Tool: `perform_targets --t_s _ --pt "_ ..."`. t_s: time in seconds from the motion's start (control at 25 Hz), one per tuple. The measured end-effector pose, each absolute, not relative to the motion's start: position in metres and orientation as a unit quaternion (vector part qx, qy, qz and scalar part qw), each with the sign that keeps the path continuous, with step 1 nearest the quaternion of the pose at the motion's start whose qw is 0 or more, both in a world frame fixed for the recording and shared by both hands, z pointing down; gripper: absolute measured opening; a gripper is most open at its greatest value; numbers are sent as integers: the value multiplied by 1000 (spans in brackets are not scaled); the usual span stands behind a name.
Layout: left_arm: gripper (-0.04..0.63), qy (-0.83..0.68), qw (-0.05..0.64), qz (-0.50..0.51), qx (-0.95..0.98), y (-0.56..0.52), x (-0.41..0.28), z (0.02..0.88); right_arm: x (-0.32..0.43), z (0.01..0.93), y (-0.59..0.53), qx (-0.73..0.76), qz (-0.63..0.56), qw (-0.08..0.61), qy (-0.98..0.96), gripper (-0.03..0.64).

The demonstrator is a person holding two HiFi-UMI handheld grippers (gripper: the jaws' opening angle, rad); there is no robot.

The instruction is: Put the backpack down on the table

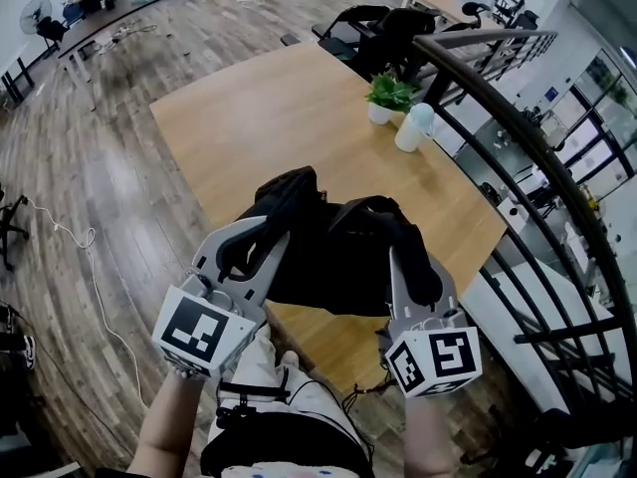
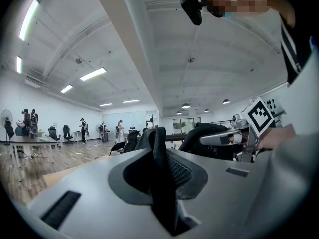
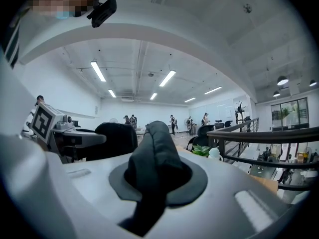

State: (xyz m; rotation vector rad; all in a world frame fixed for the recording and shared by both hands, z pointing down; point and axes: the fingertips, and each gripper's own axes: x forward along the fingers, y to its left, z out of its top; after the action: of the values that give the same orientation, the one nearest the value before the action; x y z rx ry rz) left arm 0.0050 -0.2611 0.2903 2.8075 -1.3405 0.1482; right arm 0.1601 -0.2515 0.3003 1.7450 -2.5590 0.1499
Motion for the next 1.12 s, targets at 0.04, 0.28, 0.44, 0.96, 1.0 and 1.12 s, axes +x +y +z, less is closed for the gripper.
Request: perform_targets --t_s 0.04,0.28,0.44,0.96,1.0,1.12 --pt "60 -428 15 48 902 -266 8 291 164 300 -256 566 49 20 -823 57" --pt "59 -414 9 54 909 -296 16 296 174 305 -280 575 46 22 -817 57" --pt "60 -406 15 53 912 -322 21 298 178 308 -306 583 48 24 -811 57" --pt "60 -381 8 70 922 -420 34 324 194 334 -394 611 60 25 -789 57" --pt "60 -381 12 71 922 -427 35 329 195 338 -400 613 63 26 -787 57" --pt "60 -380 15 79 922 -447 37 345 198 351 -415 618 70 31 -782 57"
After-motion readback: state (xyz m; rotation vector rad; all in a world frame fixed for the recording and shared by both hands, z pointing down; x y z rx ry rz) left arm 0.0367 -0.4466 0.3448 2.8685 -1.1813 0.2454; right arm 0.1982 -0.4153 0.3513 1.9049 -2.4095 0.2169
